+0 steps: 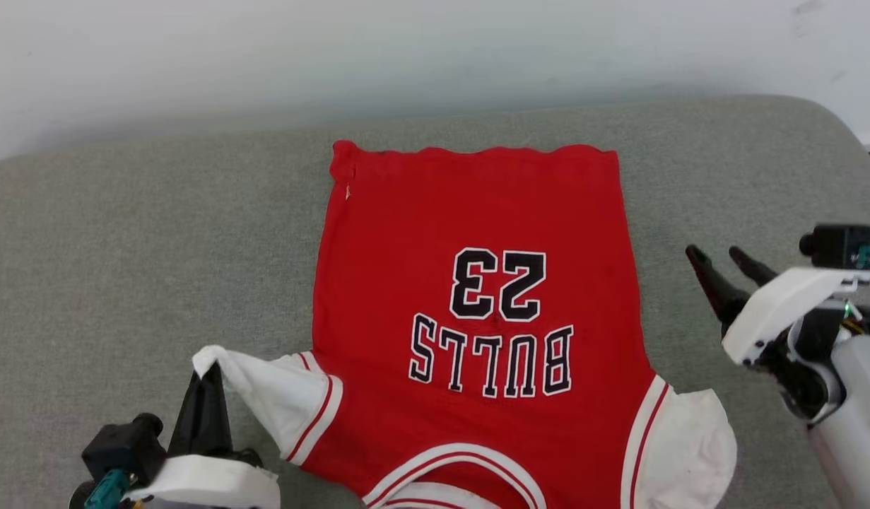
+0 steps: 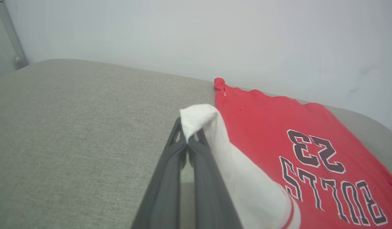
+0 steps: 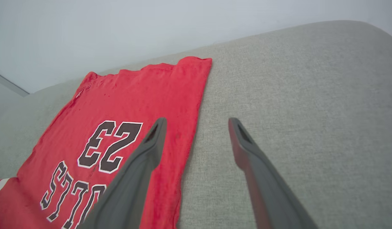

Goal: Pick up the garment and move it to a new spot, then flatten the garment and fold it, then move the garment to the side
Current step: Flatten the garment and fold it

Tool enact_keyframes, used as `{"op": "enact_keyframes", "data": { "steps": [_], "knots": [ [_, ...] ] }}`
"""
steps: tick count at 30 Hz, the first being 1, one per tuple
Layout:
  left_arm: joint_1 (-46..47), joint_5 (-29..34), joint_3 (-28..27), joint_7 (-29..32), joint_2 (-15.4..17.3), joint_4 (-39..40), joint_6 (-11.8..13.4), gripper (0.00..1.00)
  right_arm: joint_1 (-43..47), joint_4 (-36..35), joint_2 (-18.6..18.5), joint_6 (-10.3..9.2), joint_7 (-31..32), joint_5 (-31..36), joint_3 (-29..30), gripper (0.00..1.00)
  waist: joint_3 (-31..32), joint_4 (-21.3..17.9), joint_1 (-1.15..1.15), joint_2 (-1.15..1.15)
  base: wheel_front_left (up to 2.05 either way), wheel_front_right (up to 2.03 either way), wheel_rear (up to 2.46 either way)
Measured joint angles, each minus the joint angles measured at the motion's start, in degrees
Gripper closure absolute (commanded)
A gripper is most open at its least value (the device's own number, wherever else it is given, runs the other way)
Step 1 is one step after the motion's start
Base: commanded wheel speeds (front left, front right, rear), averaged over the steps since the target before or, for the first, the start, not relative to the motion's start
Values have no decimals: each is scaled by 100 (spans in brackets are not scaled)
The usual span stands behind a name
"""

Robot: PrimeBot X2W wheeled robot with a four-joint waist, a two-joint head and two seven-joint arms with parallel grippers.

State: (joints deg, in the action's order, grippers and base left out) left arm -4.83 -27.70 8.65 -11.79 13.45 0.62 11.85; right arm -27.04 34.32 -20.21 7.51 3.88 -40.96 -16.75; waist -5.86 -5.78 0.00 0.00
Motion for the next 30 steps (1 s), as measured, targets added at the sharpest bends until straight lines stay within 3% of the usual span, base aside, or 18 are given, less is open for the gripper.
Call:
{"op": "enact_keyframes", "data": {
  "steps": [12,29,30],
  "knots": [
    [968,345,478,-78,-181,488,-111,100,-2513,1166,-421,0,2096,-575,-248,0,-1163,554,1,0,0,0,0],
    [1720,543,868,-201,-397,417,-322,100,-4266,2663,-570,5,3594,-497,-505,0,-2489,1302,0,0,0,0,0],
    [1721,544,871,-209,-400,397,-325,100,-4326,2752,-564,4,3704,-524,-489,20,-2499,1321,0,0,0,0,0]
  ]
}}
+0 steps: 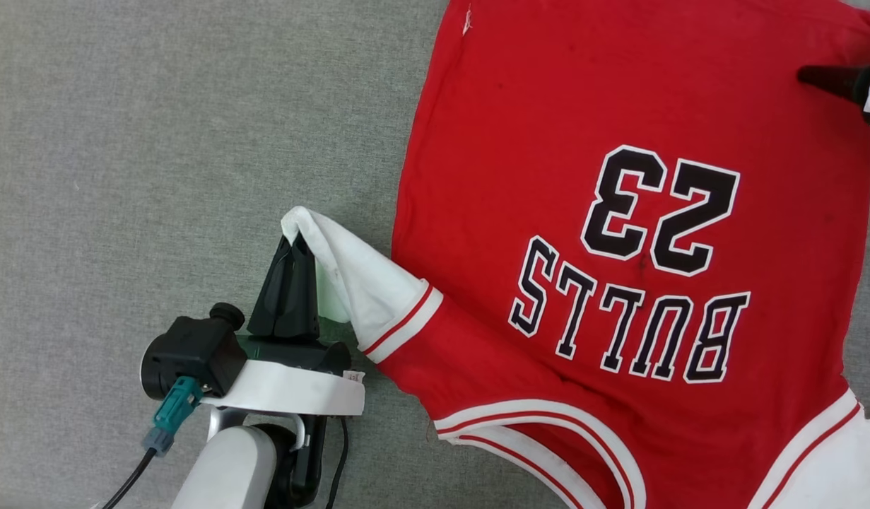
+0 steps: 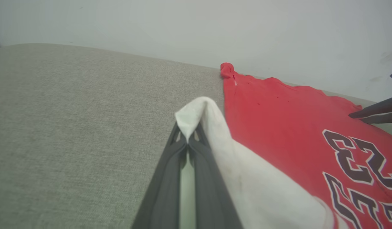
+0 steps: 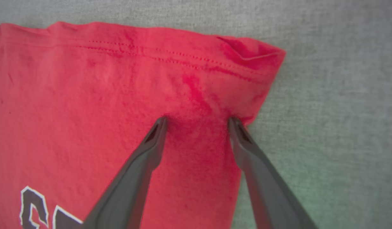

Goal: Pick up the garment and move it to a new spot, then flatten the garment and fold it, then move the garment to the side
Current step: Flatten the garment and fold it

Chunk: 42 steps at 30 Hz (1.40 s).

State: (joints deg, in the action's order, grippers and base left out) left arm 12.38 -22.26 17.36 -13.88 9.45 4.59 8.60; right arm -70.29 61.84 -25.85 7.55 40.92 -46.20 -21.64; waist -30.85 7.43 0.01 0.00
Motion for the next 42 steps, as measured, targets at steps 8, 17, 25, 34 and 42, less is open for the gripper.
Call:
{"op": "enact_keyframes", "data": {
  "steps": [8,17,25,34,42],
  "knots": [
    [3,-2,-21,-44,-45,-133,-4,100,135,-163,-2,-7,-222,-23,-164,100,114,19,0,0,0,0,0],
    [-148,-52,-140,-76,8,-345,0,100,510,-940,-318,-4,-906,74,-693,100,518,-140,0,0,0,0,0],
    [-702,-237,-498,-58,232,-613,175,100,1719,-2121,-648,-4,-1292,-38,-1298,100,1159,-523,0,0,0,0,0],
    [-1211,-439,-822,41,416,-667,360,100,3841,-3548,-1040,-4,-1245,-37,-1270,100,1837,-1111,-1,0,0,0,0],
    [-1483,-565,-916,121,460,-624,453,100,6059,-4374,-749,-4,-911,53,-267,100,2254,-1441,-2,0,0,0,0]
  ]
}}
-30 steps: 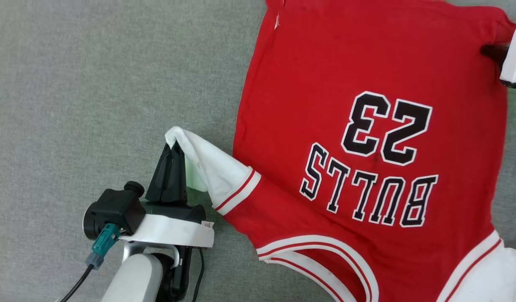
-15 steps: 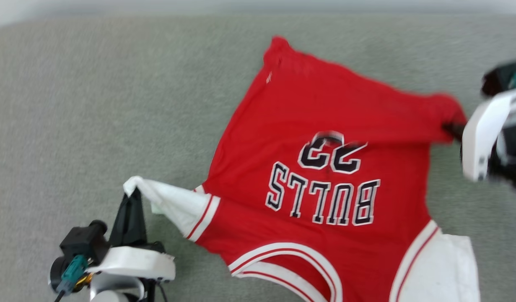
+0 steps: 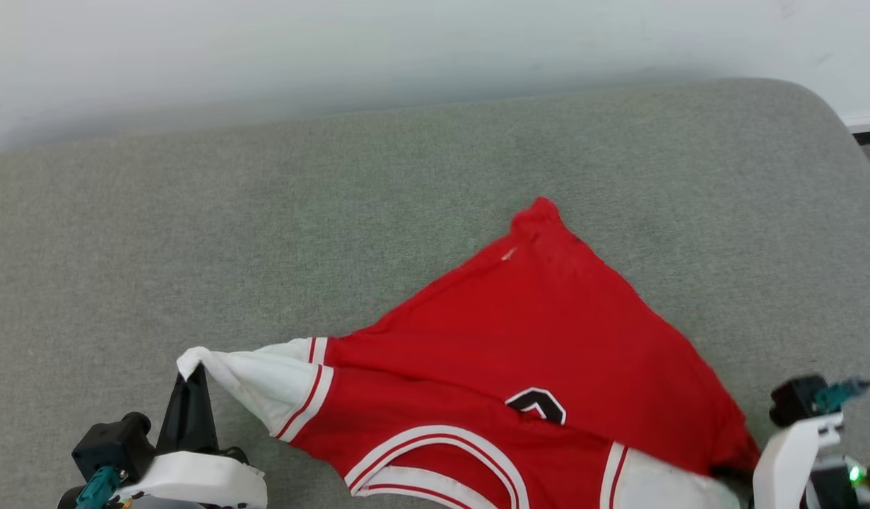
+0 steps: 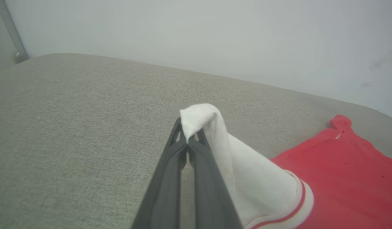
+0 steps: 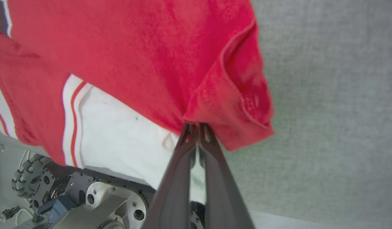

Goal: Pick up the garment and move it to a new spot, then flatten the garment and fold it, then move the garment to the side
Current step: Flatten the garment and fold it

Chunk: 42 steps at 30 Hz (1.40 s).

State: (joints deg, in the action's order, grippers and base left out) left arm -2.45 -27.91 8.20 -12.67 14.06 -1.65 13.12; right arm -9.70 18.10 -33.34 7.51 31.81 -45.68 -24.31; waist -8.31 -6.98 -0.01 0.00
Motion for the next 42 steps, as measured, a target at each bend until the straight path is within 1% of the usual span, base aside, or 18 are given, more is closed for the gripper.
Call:
{"op": "enact_keyframes", "data": {
  "steps": [2,4,6,7,10,14,16,18,20,22,24,28,32,35,37,42],
  "knots": [
    [-14,-9,5,41,9,9,1,100,449,-154,192,0,100,91,307,100,54,-26,0,0,0,0,0],
    [-35,-10,23,60,20,1,1,100,876,-275,476,0,261,109,643,100,81,-25,0,0,0,0,0],
    [-37,-18,31,77,26,-2,1,100,1176,-454,700,0,294,285,907,51,92,-15,0,0,0,0,0],
    [-37,-18,37,86,29,-2,5,100,1268,-543,822,-1,297,323,1032,0,91,-16,0,0,0,0,0],
    [-38,-26,56,96,29,-3,5,100,1445,-791,1161,-1,3,659,1437,0,97,-15,0,0,0,0,0],
    [-37,-33,73,105,38,-8,7,100,1229,-999,1545,-1,-913,1198,2062,0,120,-9,0,0,0,0,0],
    [-35,-33,90,119,37,-3,7,100,1042,-1009,1748,-1,-1294,1371,2252,0,135,-5,0,0,0,0,0],
    [-34,-33,104,137,42,-3,7,100,833,-970,1909,-1,-1629,1535,2368,0,144,1,0,0,0,0,0],
    [-23,-32,132,143,41,8,8,100,576,-868,1993,-1,-1864,1649,2420,0,135,14,0,0,0,0,0],
    [5,-26,165,152,40,34,9,100,290,-693,2047,0,-1994,1652,2415,0,102,28,0,0,0,0,0],
    [70,-5,197,162,41,69,16,100,-56,-447,2038,-1,-1998,1600,2305,0,38,46,1,0,0,0,0],
    [270,48,293,189,35,102,-2,100,-856,151,1804,-1,-1522,1312,1875,0,-134,109,1,0,0,0,0],
    [537,107,421,190,9,131,-60,100,-1669,572,1380,0,-690,915,1321,0,-361,220,1,0,0,0,0],
    [750,152,509,177,-36,118,-113,100,-2235,711,1124,-1,-149,603,950,0,-558,330,2,0,0,0,0],
    [870,162,567,141,-65,90,-153,100,-2552,781,1022,0,194,456,679,0,-689,409,2,0,0,0,0],
    [1156,205,669,74,-169,10,-212,100,-3177,870,771,0,743,198,41,0,-1032,599,2,0,0,0,0]
  ]
}}
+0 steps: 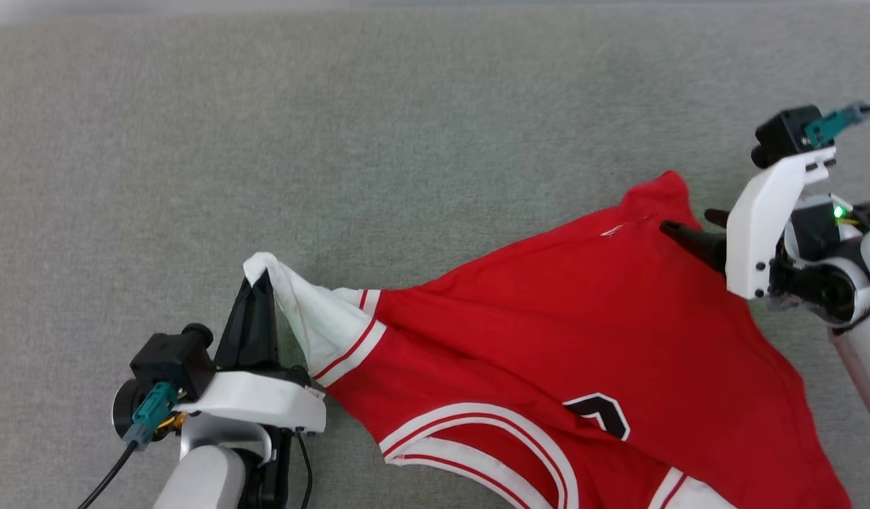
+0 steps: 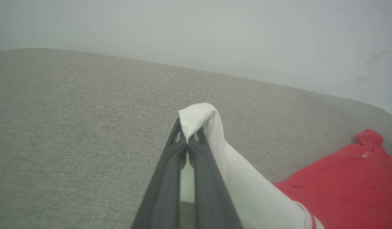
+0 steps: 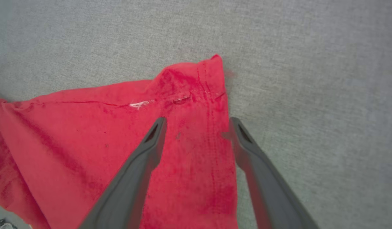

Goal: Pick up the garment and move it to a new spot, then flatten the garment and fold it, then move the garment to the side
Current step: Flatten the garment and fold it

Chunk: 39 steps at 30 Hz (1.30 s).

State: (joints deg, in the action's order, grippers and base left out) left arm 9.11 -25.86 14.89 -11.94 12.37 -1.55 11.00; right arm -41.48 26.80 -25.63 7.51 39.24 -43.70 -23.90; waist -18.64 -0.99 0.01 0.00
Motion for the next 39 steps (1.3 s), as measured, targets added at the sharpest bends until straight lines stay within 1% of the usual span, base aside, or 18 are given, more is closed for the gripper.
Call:
{"op": "enact_keyframes", "data": {
  "steps": [4,5,9,10,11,15,20,23,28,33,36,39],
  "knots": [
    [160,43,63,-41,-36,-68,-37,100,-399,140,-108,0,167,-175,-448,0,-272,114,0,0,0,0,0],
    [265,56,109,-69,-54,-151,-62,100,-698,413,-192,0,286,-397,-804,0,-488,193,0,0,0,0,0],
    [305,56,127,-93,-59,-223,-79,100,-938,575,-255,0,525,-717,-1136,0,-588,244,0,0,0,0,0],
    [306,56,129,-96,-58,-238,-89,100,-979,593,-275,-1,557,-780,-1212,57,-593,251,0,0,0,0,0],
    [307,56,134,-103,-59,-252,-91,100,-1009,605,-299,-1,593,-859,-1278,100,-601,260,0,0,0,0,0],
    [315,54,154,-122,-75,-305,-93,100,-1028,593,-404,-10,455,-1152,-1525,100,-601,290,0,0,0,0,0],
    [314,11,129,-143,-69,-397,-101,100,-1009,506,-515,-11,22,-1432,-1803,100,-492,272,0,0,0,0,0],
    [315,-12,94,-154,-47,-438,-119,100,-989,411,-557,-9,-465,-1479,-1944,100,-380,231,0,0,0,0,0],
    [424,-22,45,-143,53,-499,-155,100,-956,355,-694,0,-1438,-1473,-1935,100,-76,121,0,0,0,0,0],
    [849,-73,-56,20,285,-638,-304,100,-838,464,-734,0,-2092,-1411,-1873,100,286,-42,0,0,0,0,0],
    [1265,-137,-90,186,388,-832,-443,100,-800,597,-690,0,-2316,-1355,-1825,100,502,-159,0,0,0,0,0],
    [1774,-216,-88,423,431,-1187,-545,100,-782,787,-571,0,-2408,-1291,-1795,100,711,-268,0,0,0,0,0]
  ]
}}
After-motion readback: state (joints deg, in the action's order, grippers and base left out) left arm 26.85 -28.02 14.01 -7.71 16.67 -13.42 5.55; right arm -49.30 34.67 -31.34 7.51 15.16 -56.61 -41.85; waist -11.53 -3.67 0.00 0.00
